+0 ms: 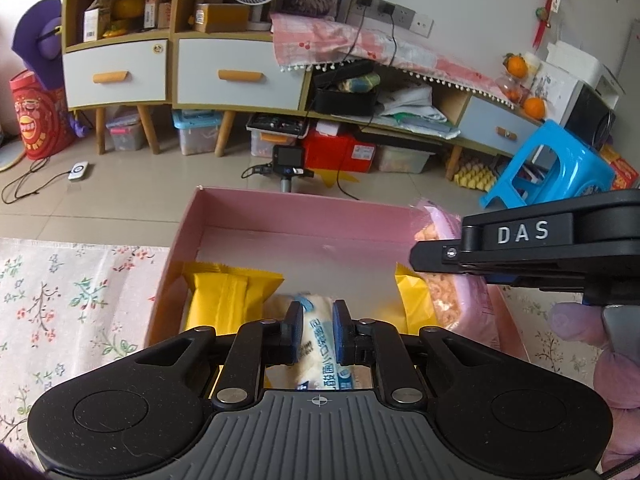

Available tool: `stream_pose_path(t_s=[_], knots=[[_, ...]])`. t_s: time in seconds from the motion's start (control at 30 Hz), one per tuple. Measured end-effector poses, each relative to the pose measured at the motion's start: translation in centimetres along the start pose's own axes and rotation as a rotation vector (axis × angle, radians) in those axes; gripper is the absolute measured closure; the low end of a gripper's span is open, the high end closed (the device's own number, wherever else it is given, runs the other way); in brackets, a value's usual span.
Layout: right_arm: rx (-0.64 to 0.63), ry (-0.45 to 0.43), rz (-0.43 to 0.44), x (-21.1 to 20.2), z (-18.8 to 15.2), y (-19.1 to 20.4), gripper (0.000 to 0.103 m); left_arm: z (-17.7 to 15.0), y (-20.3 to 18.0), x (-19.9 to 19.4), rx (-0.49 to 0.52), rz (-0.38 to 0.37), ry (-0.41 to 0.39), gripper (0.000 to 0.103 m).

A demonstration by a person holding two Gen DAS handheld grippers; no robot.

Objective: Organize snacks
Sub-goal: 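Open the left tool between the yellow packs while the right tool releases the pink bar beside it, then withdraw both open tools from the box back over the remaining snacks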

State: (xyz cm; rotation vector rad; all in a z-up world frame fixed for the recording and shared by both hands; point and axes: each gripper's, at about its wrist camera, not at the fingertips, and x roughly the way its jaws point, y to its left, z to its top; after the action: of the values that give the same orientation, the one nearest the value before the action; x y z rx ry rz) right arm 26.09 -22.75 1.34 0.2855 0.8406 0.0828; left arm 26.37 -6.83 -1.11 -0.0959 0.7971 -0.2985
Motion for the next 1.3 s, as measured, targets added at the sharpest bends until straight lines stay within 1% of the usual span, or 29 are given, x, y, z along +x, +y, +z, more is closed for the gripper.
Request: stream_pose_path(t_s=[0.03,0.07,0.17,0.23,0.3,0.37,0.43,0.5,0.73,1.0,1.13,1.3], knots=[[0.0,0.004,0.001,0.1,0.0,0.0,0.082,0.0,0.0,0.0,0.003,-0.002,0.003,0.089],[-0.002,0.009,0.002,0.1,0.0,0.0,0.08,0.0,-0.1,0.0,0.004,0.002,0.002,0.085],[-0.002,0.01,-0.003,0.0,0.0,0.1,0.071,0.0,-0.2,0.0,0.009,0.003,0.014,0.081],[-0.003,0.007,-0.012,-0.3,0.0,0.2,0.066,-0.1,-0.2,-0.2,0.013,0.011,0.017,0.072],[-0.004,0.005,-0.02,-0.6,0.1,0.2,0.064,-0.2,-0.2,-0.5,0.014,0.018,0.015,0.057],[-0.004,0.002,-0.025,-1.0,0.0,0.1,0.06,-0.4,-0.2,-1.0,0.018,0.016,0.012,0.052],[-0.004,-0.004,-0.029,-1.7,0.0,0.1,0.056,-0.4,-0.3,-1.5,0.027,0.014,0.012,0.05],[-0.005,-0.007,-0.03,-2.2,-0.1,0.1,0.053,-0.5,-0.3,-2.1,0.038,0.019,0.011,0.045],[-0.007,-0.02,-0.029,-4.6,-1.0,0.1,0.041,-1.3,-0.6,-4.6,0.052,0.03,0.009,0.037],[-0.023,-0.028,-0.028,-7.5,-2.2,0.3,0.033,-2.4,-0.9,-7.3,0.057,0.035,0.003,0.027],[-0.036,-0.03,-0.026,-8.8,-2.9,0.6,0.029,-2.9,-1.1,-8.5,0.065,0.041,0.003,0.023],[-0.054,-0.03,-0.02,-10.2,-4.1,1.2,0.026,-3.7,-1.1,-9.9,0.069,0.044,0.003,0.019]])
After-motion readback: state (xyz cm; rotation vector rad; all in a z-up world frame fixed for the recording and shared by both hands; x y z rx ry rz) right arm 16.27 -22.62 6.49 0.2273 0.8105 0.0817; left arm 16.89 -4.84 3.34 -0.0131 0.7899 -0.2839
